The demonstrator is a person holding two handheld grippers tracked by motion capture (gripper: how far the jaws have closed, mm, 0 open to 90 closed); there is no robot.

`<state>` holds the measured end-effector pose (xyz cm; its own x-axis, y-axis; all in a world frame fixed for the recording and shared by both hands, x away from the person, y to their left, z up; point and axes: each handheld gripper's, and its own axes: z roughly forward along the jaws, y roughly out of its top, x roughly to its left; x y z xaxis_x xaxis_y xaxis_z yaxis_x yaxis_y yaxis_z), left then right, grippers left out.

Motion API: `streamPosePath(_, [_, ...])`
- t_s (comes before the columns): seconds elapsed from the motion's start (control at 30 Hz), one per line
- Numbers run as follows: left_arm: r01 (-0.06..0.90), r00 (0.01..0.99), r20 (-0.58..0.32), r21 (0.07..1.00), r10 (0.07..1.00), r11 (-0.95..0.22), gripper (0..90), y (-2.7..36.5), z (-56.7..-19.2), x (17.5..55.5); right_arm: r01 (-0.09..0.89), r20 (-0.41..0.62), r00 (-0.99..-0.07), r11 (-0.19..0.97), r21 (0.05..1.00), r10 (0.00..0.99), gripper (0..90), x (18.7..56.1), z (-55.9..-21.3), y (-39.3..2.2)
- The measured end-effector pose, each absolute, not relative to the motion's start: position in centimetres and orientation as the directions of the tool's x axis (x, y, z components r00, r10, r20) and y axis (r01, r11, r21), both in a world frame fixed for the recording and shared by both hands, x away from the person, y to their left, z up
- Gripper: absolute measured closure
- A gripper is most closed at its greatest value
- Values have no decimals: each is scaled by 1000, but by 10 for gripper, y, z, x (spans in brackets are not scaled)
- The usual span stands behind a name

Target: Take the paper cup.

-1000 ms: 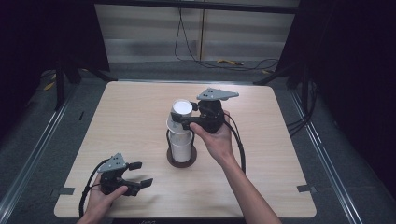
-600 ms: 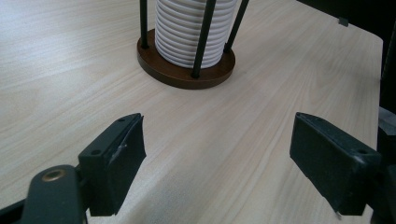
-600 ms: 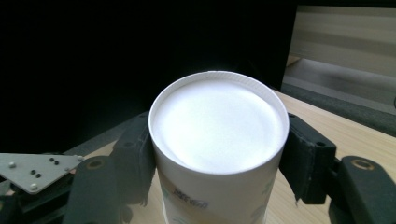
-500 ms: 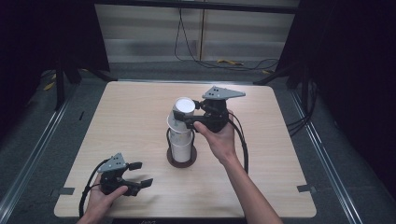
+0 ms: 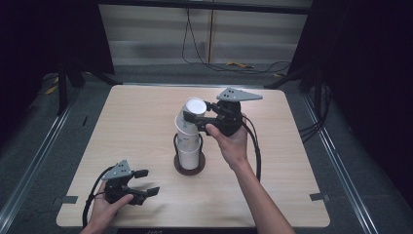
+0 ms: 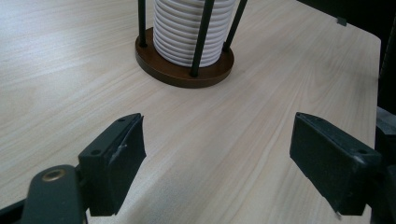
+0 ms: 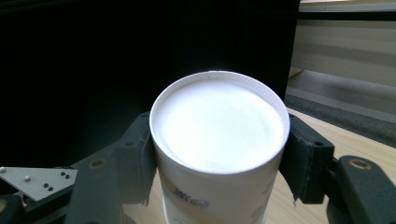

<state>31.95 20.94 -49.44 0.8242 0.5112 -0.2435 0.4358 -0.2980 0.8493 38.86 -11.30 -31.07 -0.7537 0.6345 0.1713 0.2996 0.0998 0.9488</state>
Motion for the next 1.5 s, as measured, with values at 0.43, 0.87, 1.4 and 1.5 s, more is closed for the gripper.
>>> streamPosePath(0.43, [435, 823, -241, 849, 514, -299, 181, 209, -495, 320, 301, 193, -738, 60, 952, 646, 363, 383, -306, -133])
streamPosePath(0.87, [419, 831, -237, 862, 503, -286, 167, 203, -484, 318, 308, 195, -719, 54, 950, 667, 364, 368, -305, -158])
streamPosePath(1.4, [376, 864, -220, 880, 453, -290, 165, 181, -458, 320, 321, 190, -712, 72, 944, 676, 365, 345, -316, -178])
streamPosePath(1.5, [372, 866, -219, 883, 450, -286, 165, 180, -456, 321, 332, 197, -711, 74, 940, 675, 365, 343, -320, -180])
